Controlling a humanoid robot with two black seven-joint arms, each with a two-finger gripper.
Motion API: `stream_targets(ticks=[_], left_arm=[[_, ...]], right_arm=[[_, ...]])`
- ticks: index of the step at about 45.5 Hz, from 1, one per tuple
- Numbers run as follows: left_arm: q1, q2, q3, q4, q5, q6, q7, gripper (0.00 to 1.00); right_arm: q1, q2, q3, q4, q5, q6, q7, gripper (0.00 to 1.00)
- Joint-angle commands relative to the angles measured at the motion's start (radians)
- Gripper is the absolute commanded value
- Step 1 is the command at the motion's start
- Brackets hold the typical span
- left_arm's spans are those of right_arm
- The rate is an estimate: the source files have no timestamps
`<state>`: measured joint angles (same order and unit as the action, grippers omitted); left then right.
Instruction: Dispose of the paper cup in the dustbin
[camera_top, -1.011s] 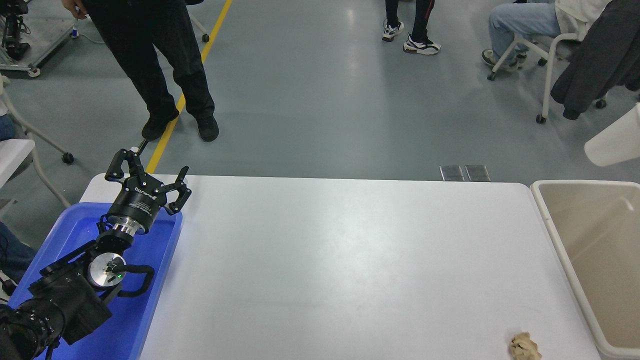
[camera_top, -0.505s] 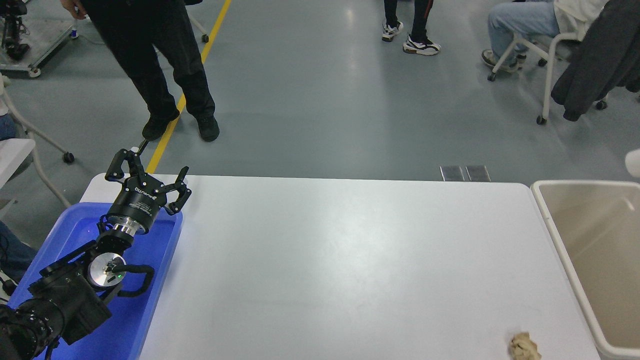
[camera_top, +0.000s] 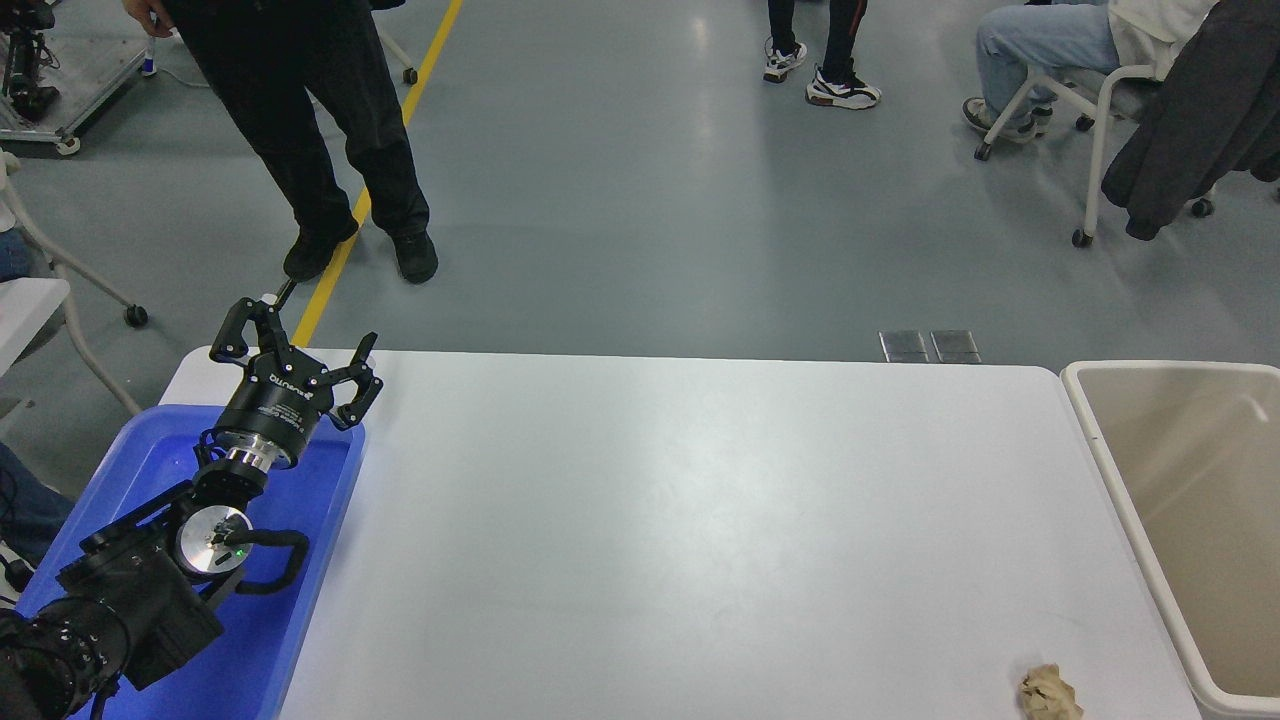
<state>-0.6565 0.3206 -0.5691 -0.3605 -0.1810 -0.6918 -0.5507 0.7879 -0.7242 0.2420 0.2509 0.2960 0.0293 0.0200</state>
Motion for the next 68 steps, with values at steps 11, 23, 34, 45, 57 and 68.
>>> stream_targets(ticks=[11, 23, 34, 45, 57, 68], left_arm=[[0.000, 0.000, 0.000, 0.000, 0.000, 0.000, -0.002, 1.00], [0.000, 0.000, 0.000, 0.000, 0.000, 0.000, 0.000, 1.00], [0.000, 0.000, 0.000, 0.000, 0.000, 0.000, 0.000, 1.00], [0.000, 0.000, 0.000, 0.000, 0.000, 0.000, 0.000, 1.00], [0.000, 0.000, 0.000, 0.000, 0.000, 0.000, 0.000, 1.00], [0.000, 0.000, 0.000, -0.002, 0.000, 0.000, 0.000, 1.00]], right_arm=[[-0.053, 0.106, 0.352, -0.082, 0.060, -0.118, -0.181, 0.01], [-0.067, 0.108, 0.352, -0.084, 0.057, -0.167, -0.198, 0.35], [-0.070, 0.108, 0.338, -0.084, 0.045, -0.220, -0.227, 0.65], [-0.067, 0.104, 0.341, -0.084, 0.046, -0.221, -0.227, 1.00], [-0.061, 0.100, 0.324, -0.064, 0.043, -0.174, -0.223, 1.00], [-0.030, 0.101, 0.270, -0.038, -0.058, -0.019, -0.177, 1.00]])
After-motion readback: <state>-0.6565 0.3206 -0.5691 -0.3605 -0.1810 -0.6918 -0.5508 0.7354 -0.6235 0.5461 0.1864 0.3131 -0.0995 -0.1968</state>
